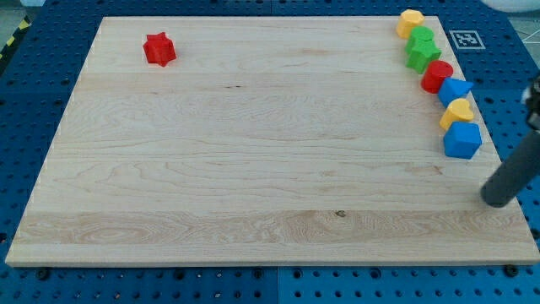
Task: Move the blue cube a bit up
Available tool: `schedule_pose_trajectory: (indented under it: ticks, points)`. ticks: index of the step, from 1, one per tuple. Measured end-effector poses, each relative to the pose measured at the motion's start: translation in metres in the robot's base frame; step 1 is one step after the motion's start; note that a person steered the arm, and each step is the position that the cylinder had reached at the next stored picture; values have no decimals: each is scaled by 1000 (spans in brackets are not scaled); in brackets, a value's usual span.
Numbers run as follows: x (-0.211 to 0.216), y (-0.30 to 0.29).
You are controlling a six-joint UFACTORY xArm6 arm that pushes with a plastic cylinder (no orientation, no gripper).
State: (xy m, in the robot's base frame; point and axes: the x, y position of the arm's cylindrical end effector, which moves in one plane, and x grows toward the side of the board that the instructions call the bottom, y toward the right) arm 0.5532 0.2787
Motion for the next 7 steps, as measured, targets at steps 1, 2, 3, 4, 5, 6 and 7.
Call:
schedule_pose_trajectory:
  ticks: [1, 2, 3, 4, 5, 6, 7]
  points:
    - [-6, 17]
    - [-13, 17]
    - [-30, 15]
    - [-45, 13]
    - [-45, 4]
    - [-45, 1]
    - [-40, -9]
